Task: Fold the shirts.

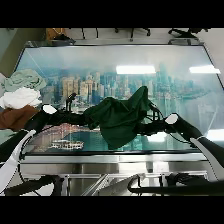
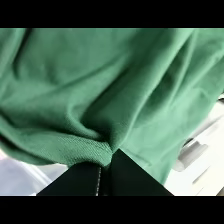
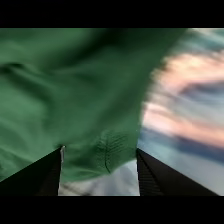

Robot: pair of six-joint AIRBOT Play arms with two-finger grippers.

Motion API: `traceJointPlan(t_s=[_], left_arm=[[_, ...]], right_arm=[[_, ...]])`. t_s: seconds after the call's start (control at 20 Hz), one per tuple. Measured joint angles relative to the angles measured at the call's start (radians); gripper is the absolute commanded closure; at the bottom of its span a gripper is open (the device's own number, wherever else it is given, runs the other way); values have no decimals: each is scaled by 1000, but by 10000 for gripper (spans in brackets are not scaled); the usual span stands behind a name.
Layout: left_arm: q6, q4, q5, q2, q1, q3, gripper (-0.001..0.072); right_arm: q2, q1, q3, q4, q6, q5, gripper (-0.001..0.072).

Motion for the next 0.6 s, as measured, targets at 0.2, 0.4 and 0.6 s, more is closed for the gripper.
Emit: traceJointPlan(t_s=[0.2,0.4,0.6], left_arm=[[-3,0,-32,-2,2,56,695],[-19,0,-96,-2,5,125,695],[-58,0,-218,13,60,244,695]], right_arm=[[-43,40,-7,92,-86,-60,616],[-39,48,-2,120,-135,-69,692],[65,-19,83,130,-165,29,693]])
